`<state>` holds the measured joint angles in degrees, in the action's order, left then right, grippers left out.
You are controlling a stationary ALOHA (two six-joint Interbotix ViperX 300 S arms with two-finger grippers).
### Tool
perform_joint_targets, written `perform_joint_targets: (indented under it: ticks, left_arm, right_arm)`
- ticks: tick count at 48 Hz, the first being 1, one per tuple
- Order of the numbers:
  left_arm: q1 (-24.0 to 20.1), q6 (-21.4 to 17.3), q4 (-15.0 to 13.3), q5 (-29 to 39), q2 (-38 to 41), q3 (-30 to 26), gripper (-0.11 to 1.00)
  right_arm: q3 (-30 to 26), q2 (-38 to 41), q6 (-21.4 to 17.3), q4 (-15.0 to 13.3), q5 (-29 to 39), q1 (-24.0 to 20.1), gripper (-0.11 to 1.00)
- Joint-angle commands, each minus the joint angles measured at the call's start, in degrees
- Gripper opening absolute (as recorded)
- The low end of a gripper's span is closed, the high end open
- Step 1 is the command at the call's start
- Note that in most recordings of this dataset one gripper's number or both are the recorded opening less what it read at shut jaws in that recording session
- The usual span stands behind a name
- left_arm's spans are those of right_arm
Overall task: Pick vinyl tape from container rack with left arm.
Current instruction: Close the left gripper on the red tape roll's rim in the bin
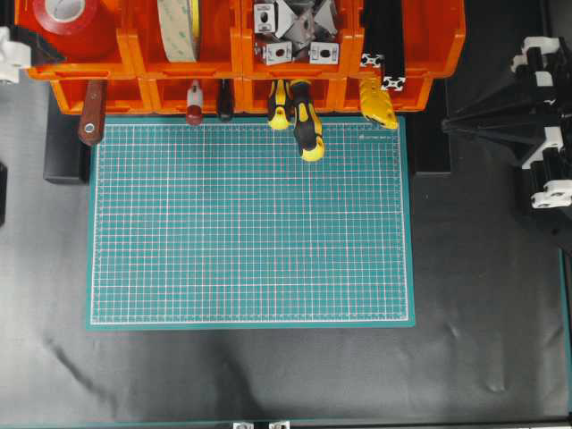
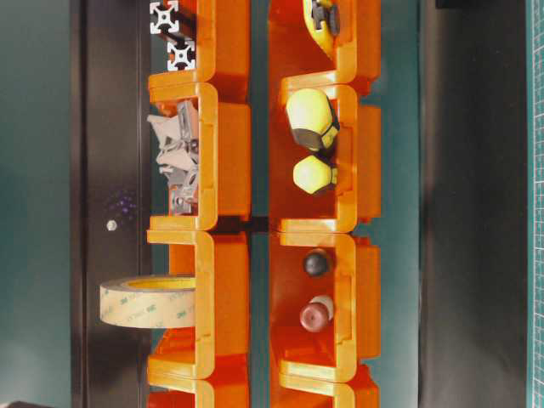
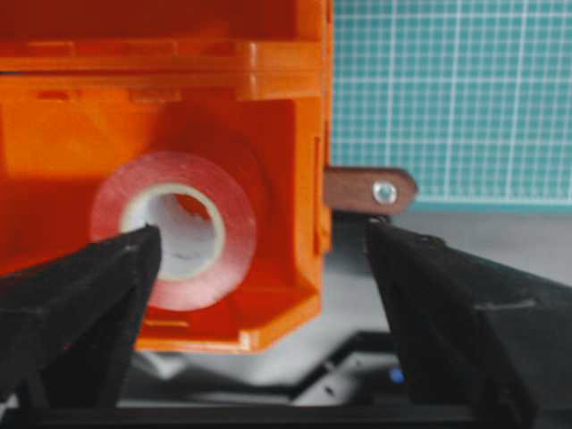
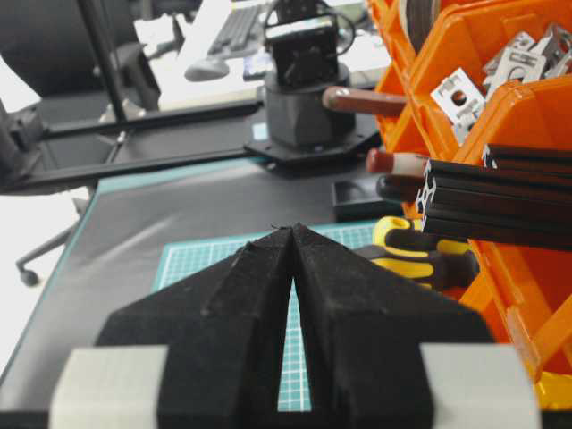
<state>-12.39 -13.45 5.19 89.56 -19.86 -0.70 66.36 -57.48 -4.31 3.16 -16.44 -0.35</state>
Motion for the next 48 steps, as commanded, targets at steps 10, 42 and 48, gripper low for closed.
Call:
perform_joint_targets:
  ticks: [10,42,48]
  left_arm:
    - [-0.53,0.18,0.18,-0.79,-0.88,2.55,0.86]
    - [-2.29,0.09,0.18,-8.96,-2.64,9.05,0.85]
    - [-2.29,-0.09,0.18,-8.88,-2.72,9.05,0.83]
  right_arm:
    - [-2.02,0.09,0.09,0.09,-0.70,-0.09,0.01]
    - [-2.02,0.09,0.09,0.09,-0.35,-0.09,0.01]
    - [-2.02,0.00,0.09,0.18,-0.35,-0.09,0.01]
